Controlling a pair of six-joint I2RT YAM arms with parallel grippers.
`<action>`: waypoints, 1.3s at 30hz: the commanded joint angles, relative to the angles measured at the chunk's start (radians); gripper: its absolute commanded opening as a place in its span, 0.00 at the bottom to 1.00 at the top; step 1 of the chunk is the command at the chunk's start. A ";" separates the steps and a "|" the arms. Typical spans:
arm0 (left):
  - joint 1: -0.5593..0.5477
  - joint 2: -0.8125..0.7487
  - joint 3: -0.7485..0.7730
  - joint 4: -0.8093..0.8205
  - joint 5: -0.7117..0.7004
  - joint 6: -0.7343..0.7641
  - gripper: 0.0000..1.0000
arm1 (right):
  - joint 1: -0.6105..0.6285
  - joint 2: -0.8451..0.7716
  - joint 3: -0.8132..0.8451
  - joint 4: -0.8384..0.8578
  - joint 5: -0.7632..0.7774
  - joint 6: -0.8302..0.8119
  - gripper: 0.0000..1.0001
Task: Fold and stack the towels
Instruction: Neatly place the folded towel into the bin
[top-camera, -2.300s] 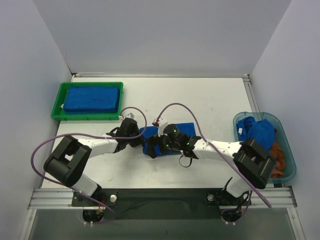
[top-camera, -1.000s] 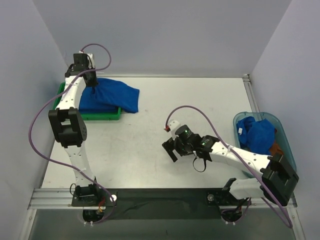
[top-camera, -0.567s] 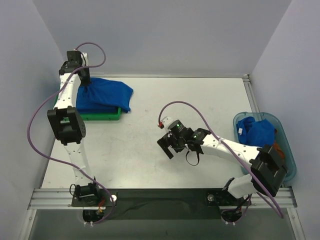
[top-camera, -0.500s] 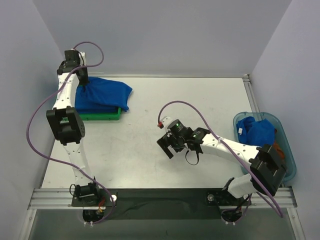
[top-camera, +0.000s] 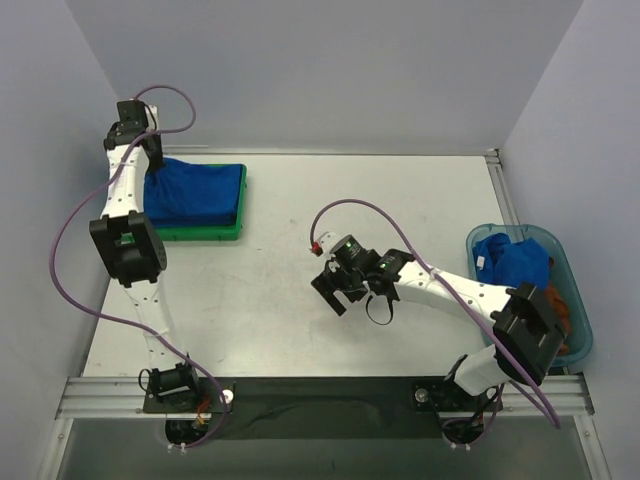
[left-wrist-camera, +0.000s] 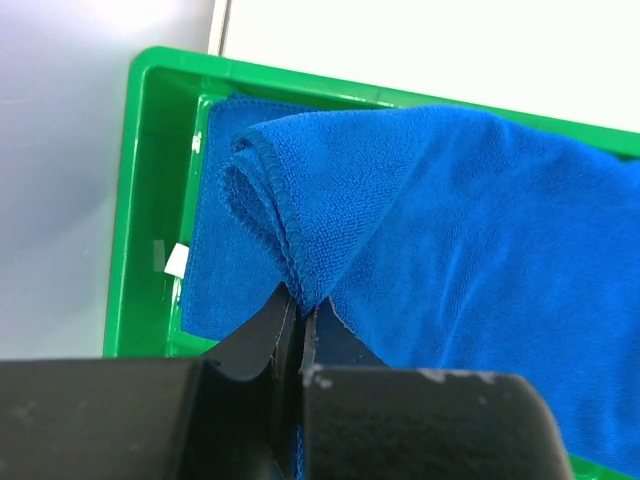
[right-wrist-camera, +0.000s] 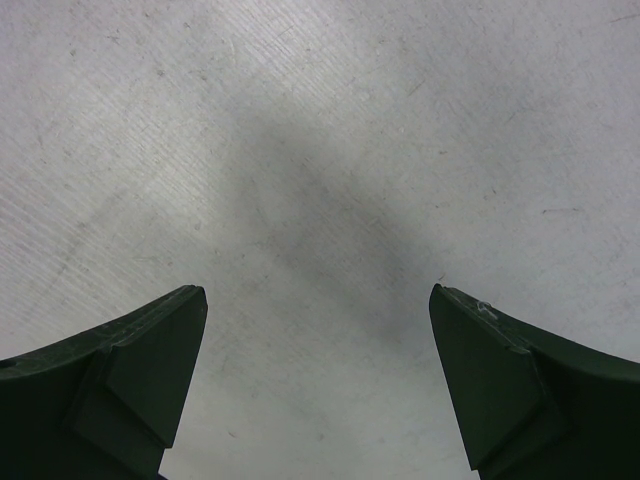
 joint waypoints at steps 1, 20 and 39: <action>0.010 0.003 0.061 -0.009 -0.022 0.032 0.00 | -0.004 0.018 0.053 -0.053 0.019 -0.015 1.00; 0.015 0.051 0.147 -0.066 -0.131 0.103 0.00 | 0.019 0.062 0.087 -0.079 0.026 -0.024 1.00; 0.007 -0.015 0.018 0.051 -0.156 -0.015 0.91 | 0.033 0.067 0.084 -0.084 0.035 -0.022 1.00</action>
